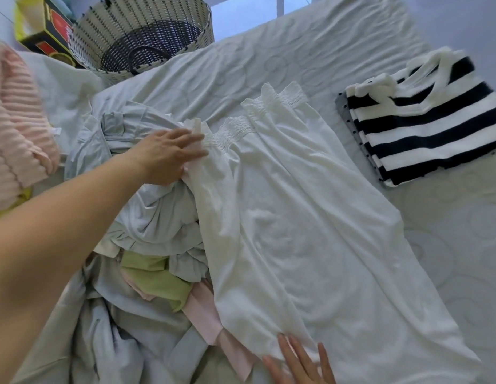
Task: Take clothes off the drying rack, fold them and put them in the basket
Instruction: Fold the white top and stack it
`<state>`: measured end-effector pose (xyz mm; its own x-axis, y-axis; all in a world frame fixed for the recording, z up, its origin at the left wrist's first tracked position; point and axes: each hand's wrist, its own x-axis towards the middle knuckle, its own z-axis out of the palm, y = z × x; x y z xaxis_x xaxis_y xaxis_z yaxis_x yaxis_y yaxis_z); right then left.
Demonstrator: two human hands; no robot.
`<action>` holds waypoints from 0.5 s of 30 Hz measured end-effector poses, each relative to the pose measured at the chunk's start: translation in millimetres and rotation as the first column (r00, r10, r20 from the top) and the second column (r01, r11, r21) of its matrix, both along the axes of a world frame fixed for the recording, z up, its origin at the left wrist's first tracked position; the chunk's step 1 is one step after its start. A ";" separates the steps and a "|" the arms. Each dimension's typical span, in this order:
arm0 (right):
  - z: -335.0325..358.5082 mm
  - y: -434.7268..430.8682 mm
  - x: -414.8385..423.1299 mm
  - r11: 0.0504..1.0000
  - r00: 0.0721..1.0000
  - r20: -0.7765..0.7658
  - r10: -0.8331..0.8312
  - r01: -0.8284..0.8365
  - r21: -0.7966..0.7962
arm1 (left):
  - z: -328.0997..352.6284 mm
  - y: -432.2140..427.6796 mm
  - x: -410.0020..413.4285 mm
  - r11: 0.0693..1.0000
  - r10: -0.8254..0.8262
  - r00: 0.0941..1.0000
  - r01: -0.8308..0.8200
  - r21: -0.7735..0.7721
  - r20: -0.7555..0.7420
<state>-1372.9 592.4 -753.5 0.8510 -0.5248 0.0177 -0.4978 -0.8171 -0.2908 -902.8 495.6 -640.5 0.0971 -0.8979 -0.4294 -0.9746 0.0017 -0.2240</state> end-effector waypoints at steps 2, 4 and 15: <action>-34.7 14.5 -25.8 0.984 0.987 0.027 0.160 -0.157 -0.089 | -3.0 2.9 4.1 0.986 0.019 0.997 -0.030 0.163 0.068; -36.4 10.6 -27.6 0.986 0.988 0.036 0.149 -0.146 -0.077 | -4.5 2.6 6.0 0.981 0.037 0.994 -0.057 0.187 0.107; -12.8 -4.6 -23.2 0.978 0.983 0.156 -0.098 0.066 0.200 | 3.1 -33.9 -0.7 0.979 0.146 0.983 -0.160 0.129 0.107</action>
